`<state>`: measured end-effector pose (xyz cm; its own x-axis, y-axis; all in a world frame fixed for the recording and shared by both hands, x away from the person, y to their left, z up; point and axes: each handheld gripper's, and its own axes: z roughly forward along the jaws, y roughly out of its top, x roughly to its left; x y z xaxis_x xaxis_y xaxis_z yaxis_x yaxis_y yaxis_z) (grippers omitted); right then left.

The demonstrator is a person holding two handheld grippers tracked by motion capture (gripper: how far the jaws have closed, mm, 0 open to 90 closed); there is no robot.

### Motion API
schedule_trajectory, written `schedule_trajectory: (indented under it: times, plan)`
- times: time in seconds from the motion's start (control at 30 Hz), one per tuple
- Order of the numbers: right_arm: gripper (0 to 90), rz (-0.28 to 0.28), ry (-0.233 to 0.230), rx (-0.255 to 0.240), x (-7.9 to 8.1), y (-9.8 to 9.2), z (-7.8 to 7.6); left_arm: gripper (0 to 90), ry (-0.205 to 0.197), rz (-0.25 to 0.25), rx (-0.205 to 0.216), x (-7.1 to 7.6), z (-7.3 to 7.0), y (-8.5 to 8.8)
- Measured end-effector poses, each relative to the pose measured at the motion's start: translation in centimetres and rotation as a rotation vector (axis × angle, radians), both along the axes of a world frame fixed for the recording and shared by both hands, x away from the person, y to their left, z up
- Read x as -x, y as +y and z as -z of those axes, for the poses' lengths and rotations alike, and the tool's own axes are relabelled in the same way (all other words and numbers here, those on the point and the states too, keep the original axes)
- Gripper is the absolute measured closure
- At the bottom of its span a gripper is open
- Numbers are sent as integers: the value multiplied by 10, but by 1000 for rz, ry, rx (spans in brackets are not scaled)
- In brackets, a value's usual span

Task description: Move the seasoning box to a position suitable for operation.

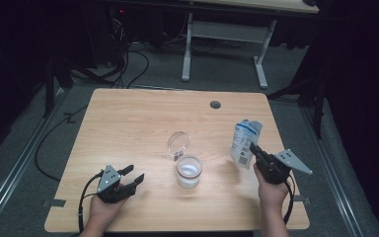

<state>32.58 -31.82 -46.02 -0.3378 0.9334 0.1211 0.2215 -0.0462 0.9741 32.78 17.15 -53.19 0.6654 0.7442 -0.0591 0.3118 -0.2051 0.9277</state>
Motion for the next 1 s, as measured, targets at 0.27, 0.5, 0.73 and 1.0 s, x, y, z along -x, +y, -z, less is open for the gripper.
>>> schedule_trajectory:
  times: [0.27, 0.5, 0.73, 1.0]
  plan:
    - [900, 27, 3, 3, -7, -10, 5, 444, -3, -13, 12, 1, 0, 1]
    - [900, 50, 24, 9, -16, -15, 15, 435, -3, 3, 1, 2, 0, 0]
    - [900, 45, 44, 19, -22, -13, 26, 435, -7, 2, 1, 2, 0, 0]
    - [900, 49, 43, 31, -22, -14, 32, 435, -7, 5, -8, 2, 0, -1]
